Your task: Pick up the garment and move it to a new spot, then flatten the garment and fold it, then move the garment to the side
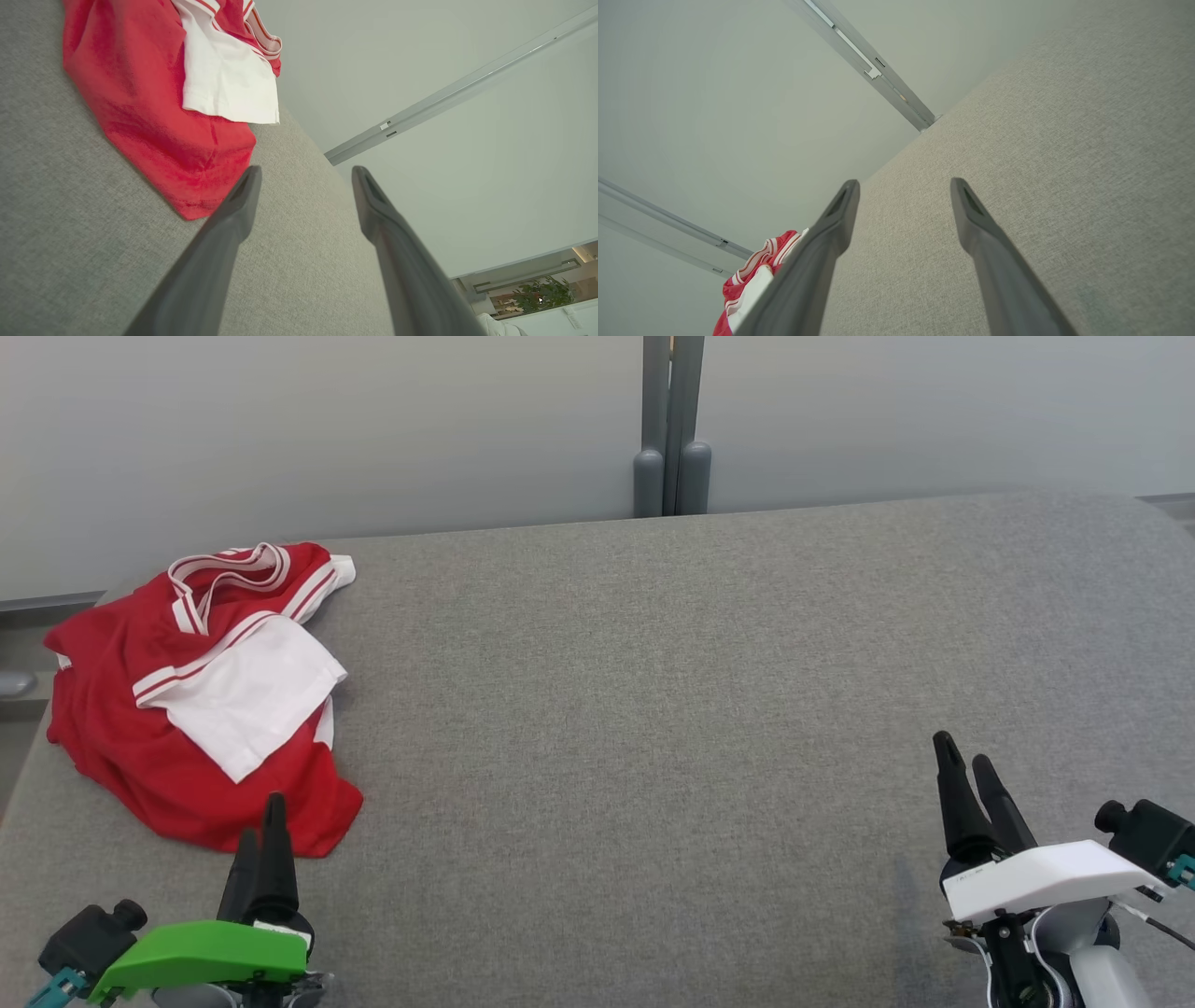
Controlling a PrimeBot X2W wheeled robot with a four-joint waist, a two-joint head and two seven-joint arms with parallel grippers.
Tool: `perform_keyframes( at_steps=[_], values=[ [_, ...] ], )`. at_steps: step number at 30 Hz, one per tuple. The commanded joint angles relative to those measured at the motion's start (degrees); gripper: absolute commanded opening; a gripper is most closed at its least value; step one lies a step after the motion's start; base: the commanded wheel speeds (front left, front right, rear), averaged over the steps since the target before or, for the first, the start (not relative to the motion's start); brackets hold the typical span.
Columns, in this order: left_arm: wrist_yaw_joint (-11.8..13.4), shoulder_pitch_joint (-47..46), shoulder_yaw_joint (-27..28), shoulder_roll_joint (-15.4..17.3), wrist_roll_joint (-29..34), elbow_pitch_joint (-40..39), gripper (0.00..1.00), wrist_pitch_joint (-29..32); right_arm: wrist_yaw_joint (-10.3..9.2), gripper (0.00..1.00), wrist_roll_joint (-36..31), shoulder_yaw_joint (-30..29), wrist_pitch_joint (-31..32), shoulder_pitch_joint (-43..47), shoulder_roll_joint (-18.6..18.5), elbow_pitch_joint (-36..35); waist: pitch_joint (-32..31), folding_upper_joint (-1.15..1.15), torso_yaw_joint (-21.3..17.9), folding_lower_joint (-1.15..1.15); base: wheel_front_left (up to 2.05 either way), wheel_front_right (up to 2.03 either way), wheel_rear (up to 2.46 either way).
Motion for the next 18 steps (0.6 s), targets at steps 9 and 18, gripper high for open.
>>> perform_keyframes(
  at_steps=[9,18],
  values=[
    [-0.3,-1.5,-0.5,0.3,12.2,-1.2,1.0,-2.0,0.03,1.0,-11.4,1.5,-2.3,-0.3,-0.3,-0.4,-0.1,0.0,0.1,0.0,0.0,0.0,0.0],
    [-0.5,-1.4,-1.8,1.1,20.2,-0.6,1.0,-3.5,0.03,1.0,-19.1,2.7,-3.9,-0.6,-0.4,1.4,-0.2,0.0,0.0,0.0,0.0,0.0,0.0]
  ],
)
